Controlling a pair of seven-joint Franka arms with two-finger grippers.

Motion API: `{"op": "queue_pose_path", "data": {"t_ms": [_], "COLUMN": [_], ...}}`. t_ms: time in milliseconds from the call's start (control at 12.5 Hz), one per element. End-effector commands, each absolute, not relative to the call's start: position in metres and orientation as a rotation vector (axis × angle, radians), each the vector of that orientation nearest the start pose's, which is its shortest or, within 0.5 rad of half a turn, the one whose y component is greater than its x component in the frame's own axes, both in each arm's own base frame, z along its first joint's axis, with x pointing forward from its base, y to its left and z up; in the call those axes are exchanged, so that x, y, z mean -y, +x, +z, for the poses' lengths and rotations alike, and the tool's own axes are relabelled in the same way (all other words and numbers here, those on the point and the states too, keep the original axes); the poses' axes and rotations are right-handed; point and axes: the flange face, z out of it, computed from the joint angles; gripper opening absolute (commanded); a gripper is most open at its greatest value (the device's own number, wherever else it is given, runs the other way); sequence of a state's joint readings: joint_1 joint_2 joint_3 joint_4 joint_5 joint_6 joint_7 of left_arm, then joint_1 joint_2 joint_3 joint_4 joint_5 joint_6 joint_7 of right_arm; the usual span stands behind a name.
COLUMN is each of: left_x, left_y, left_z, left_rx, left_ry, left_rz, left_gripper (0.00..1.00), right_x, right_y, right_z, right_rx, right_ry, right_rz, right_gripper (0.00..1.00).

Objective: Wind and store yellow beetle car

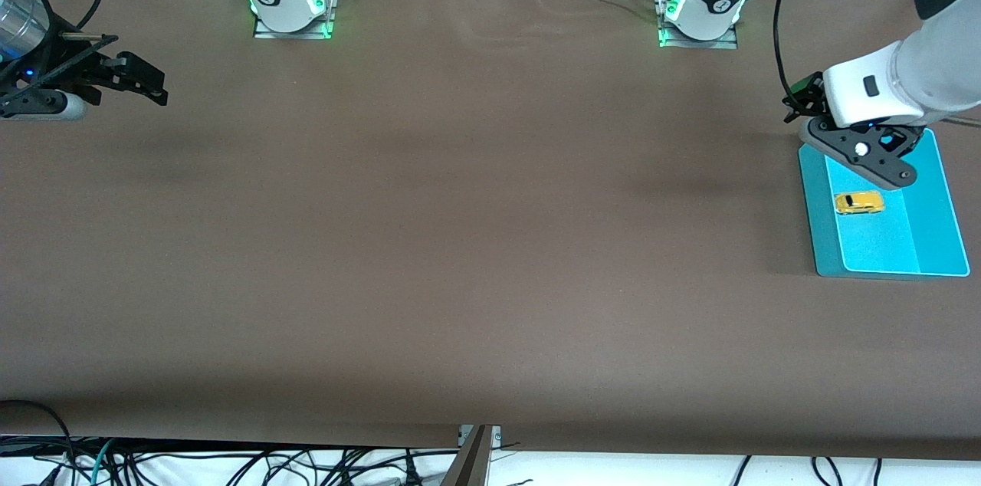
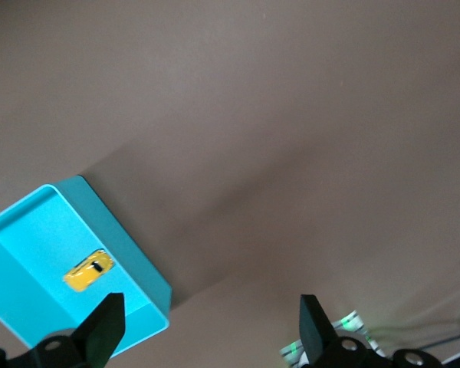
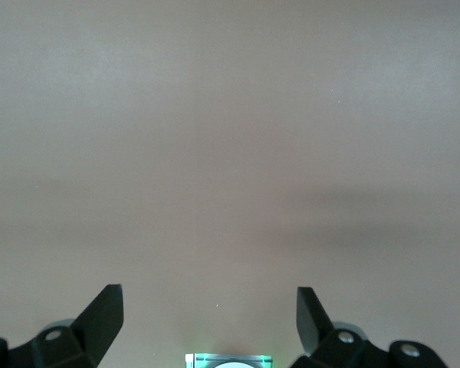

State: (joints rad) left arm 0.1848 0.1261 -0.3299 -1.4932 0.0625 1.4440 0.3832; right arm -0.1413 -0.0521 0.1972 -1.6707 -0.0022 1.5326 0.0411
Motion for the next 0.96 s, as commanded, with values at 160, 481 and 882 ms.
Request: {"op": "queue_pose_path", "data": {"t_ms": [160, 481, 882], "left_x": [0.039, 0.039, 0.024], "left_y": [0.529, 0.542, 0.564], "left_z": [0.587, 0.584, 0.587], "left_rx": [-0.427, -0.001, 0.043], "left_ry": [-3.151, -3.172, -3.139], "left_rz": [0.149, 0.070, 0.014], "left_gripper": [1.00, 1.00, 1.00], "right_x": [-0.036, -0.044, -0.032], "right_y": [0.529, 0.529, 0.531], "right_z": [0.610, 0.609, 0.611], "right_rx": [0.002, 0.028, -0.002], "right_ry": [-3.133, -3.135, -3.124], "right_rz": [0.142, 0.144, 0.138], "right_gripper": [1.00, 1.00, 1.00]}}
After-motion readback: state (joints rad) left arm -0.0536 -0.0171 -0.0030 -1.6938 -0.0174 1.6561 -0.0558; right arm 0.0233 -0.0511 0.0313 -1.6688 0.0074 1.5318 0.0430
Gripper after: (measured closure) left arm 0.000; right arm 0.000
